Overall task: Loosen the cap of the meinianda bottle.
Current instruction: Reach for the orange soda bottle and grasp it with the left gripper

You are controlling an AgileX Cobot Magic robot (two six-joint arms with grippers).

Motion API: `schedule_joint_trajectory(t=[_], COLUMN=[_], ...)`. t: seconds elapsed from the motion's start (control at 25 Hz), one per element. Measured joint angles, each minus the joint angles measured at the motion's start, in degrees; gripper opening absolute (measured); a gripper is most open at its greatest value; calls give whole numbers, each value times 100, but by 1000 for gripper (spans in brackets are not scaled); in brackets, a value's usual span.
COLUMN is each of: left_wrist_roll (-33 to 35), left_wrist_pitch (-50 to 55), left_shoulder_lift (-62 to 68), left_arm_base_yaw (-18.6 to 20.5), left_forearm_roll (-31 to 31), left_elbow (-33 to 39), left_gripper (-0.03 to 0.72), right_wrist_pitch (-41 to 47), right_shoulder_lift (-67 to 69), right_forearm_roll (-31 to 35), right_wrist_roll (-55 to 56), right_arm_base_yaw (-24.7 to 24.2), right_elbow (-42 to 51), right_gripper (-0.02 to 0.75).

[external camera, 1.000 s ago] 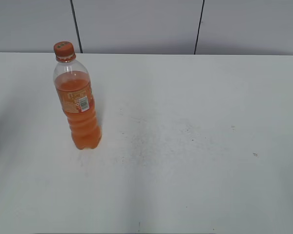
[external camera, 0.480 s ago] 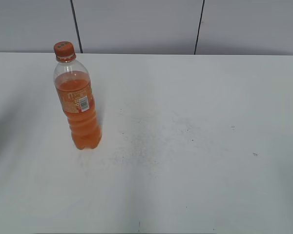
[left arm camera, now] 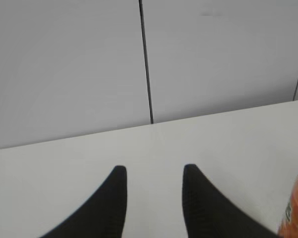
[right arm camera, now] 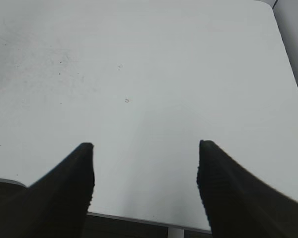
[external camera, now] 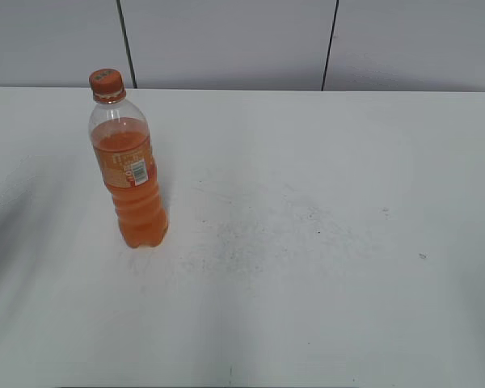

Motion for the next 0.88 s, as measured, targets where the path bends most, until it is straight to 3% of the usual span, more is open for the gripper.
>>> schedule_joint_trajectory(t=[0.24, 0.6, 0.88], left_wrist_roll=[0, 0, 0], left_wrist_pitch=[-130, -566, -558], left_shoulder_lift=[0, 0, 0], left_arm_base_yaw=[0, 0, 147], left_forearm_roll=[-4, 21, 1002], left_elbow=[535, 543, 554], left_gripper=[241, 241, 286], right_wrist_pitch=[0, 0, 0], right_shoulder_lift=[0, 0, 0], right_forearm_roll=[0, 0, 0], right_wrist_roll=[0, 0, 0], right_arm_base_yaw=[0, 0, 0], right_elbow=[0, 0, 0], right_gripper=[492, 492, 492])
